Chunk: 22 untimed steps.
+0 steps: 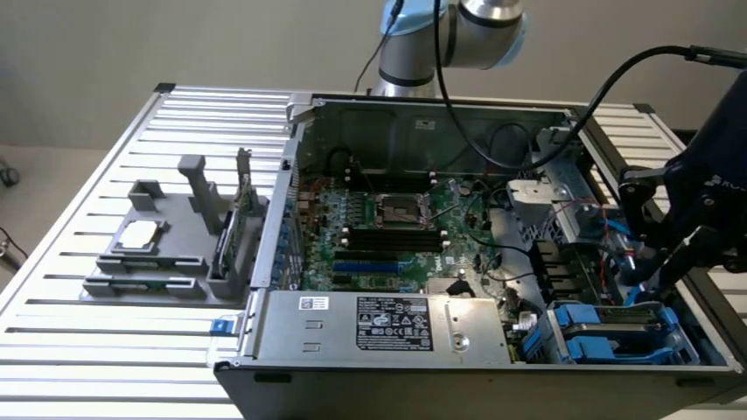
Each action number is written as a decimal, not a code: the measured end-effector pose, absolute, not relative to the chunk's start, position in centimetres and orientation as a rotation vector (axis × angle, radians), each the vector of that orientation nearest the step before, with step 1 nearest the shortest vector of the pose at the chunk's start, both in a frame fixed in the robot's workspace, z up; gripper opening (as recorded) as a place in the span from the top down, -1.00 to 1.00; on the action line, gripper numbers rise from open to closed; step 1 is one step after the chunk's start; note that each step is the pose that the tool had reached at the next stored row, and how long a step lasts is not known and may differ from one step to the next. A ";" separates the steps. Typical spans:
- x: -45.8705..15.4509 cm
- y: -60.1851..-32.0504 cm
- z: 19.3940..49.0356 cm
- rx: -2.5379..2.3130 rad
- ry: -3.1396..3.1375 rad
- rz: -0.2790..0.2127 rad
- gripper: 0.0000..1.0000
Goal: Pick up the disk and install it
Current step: 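Insert the first disk wire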
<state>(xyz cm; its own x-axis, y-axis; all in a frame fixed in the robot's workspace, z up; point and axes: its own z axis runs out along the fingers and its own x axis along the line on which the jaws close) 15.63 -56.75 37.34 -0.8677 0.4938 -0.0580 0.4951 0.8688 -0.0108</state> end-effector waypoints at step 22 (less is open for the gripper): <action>17.1 -56.6 35.8 1.102 2.882 -0.084 0.51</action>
